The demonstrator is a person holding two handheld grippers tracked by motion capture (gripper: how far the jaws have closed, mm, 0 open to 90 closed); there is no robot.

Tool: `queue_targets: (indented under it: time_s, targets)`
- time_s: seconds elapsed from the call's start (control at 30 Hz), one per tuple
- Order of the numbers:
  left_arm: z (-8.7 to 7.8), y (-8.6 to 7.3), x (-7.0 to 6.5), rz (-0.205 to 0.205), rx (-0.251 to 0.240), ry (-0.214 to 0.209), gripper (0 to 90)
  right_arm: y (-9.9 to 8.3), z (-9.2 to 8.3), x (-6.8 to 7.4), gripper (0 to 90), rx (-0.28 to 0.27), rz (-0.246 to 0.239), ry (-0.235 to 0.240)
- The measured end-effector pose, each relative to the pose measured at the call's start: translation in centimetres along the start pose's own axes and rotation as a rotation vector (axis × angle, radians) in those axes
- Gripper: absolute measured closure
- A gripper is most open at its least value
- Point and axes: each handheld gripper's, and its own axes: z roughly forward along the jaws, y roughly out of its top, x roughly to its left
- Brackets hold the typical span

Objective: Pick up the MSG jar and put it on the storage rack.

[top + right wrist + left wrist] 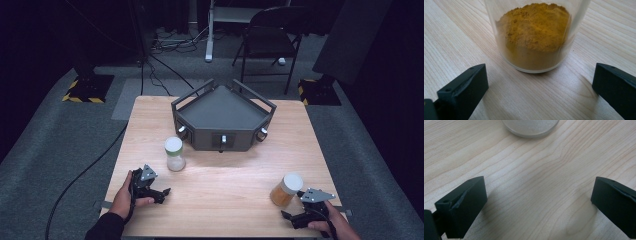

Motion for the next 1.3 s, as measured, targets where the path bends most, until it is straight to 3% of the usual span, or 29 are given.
queue_targets:
  time_s: [0.77, 0.9, 1.17, 1.3]
  targets:
    - [0.0, 0.0, 0.1, 0.008, -0.001, -0.007, 0.5, 0.0, 0.0, -0.1, 0.1, -0.001, -0.003, 0.003]
    - [-0.1, 0.0, 0.2, -0.011, -0.007, -0.006, 2.4, 0.0, 0.0, -0.1, 0.1, -0.001, -0.003, 0.003]
    - [-0.9, -0.4, 0.4, -0.046, -0.093, -0.033, 2.1, 0.0, 0.0, -0.1, 0.1, -0.001, -0.003, 0.003]
    - [-1.1, -0.2, 0.0, -0.035, -0.112, -0.023, 2.0, 0.0, 0.0, -0.1, 0.1, -0.001, -0.003, 0.003]
